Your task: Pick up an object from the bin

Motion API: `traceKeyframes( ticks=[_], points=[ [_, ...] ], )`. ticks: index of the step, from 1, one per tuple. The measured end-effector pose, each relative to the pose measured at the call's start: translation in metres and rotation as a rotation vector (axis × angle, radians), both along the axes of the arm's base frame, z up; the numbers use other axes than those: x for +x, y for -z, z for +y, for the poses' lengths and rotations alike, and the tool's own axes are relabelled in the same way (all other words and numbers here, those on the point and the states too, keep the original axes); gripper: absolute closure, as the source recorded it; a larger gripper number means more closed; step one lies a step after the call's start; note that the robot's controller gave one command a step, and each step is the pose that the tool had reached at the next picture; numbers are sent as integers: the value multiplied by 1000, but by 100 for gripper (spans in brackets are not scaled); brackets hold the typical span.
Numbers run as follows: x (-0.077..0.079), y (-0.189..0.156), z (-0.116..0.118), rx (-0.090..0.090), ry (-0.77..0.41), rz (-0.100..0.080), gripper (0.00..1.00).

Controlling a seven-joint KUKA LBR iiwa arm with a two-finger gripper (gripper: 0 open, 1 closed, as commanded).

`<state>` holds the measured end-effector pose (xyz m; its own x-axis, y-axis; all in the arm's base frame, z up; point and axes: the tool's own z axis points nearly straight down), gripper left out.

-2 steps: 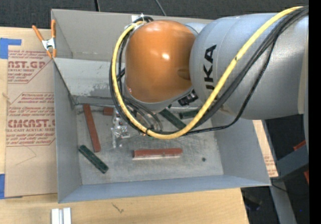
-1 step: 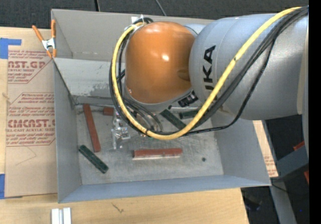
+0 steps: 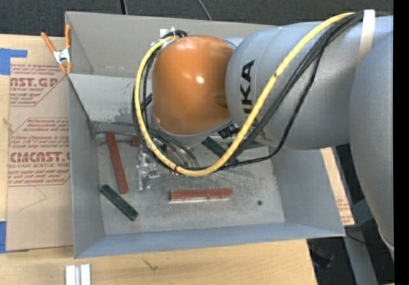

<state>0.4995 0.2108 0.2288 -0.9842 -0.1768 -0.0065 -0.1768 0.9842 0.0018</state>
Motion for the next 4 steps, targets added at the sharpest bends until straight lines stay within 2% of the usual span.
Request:
traceKeyframes(
  ticks=[1,2,3,4],
  points=[
    [2,12,1,1,0,-1,100],
    [21,17,-2,-6,-59,15,100],
    [27,45,-3,-2,153,7,0],
    [27,44,-3,-1,153,6,0]
  ],
)
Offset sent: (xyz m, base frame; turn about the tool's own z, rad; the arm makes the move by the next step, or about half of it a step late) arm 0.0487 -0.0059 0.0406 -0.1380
